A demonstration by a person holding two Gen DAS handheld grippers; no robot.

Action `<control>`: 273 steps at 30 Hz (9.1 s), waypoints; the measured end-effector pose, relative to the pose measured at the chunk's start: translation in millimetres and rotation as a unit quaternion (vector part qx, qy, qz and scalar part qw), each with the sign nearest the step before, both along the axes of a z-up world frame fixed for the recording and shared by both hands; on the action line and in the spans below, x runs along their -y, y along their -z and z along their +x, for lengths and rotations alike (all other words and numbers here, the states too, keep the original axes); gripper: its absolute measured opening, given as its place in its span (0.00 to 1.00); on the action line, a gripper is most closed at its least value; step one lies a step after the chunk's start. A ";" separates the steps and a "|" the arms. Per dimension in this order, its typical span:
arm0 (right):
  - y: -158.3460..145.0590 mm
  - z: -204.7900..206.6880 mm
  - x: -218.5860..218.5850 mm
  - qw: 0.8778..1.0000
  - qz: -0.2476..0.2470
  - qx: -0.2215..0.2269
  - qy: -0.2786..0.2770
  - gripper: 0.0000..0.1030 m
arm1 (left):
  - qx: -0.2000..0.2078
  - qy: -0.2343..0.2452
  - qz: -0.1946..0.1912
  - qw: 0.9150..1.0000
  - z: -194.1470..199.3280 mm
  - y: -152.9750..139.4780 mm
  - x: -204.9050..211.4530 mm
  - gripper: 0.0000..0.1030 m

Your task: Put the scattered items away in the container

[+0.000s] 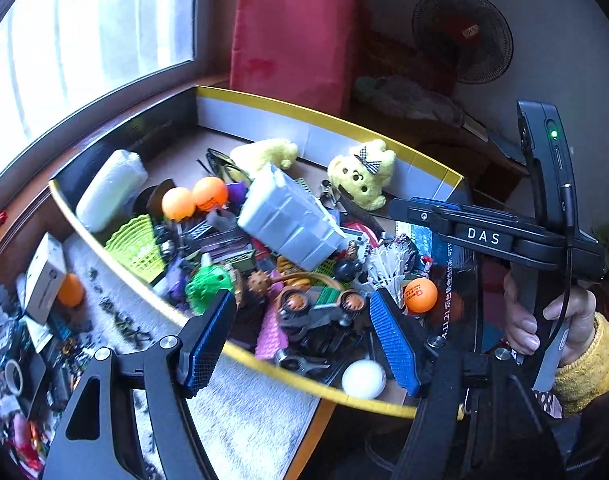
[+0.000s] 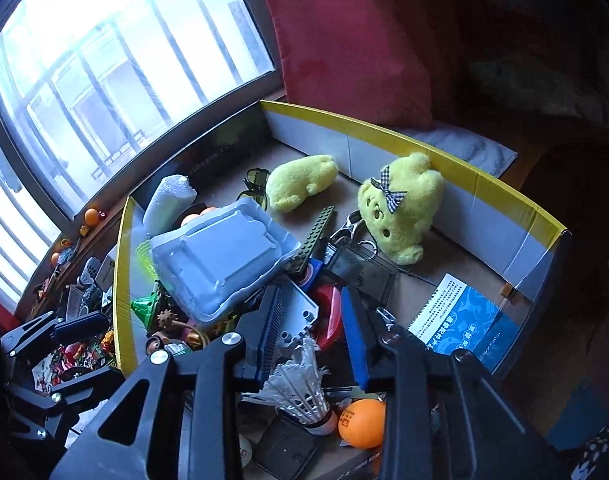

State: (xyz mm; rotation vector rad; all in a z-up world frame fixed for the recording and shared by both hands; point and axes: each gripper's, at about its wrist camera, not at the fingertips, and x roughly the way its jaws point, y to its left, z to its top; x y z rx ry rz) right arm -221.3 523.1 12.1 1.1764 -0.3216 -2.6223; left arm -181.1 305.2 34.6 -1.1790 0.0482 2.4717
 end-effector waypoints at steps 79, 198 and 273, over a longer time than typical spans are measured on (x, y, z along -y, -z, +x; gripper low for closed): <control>13.4 196.6 450.9 0.958 0.028 0.024 -0.284 0.44 | 0.053 -0.364 -0.010 0.930 273.9 35.6 434.9 0.69; 65.5 219.0 569.7 0.962 0.025 0.042 -0.270 0.25 | 0.038 -0.204 0.004 0.978 169.4 109.5 522.7 0.26; -2.9 104.8 238.0 0.996 0.065 -0.020 -0.058 0.25 | -0.035 -0.026 0.030 0.999 14.8 -19.1 181.0 0.08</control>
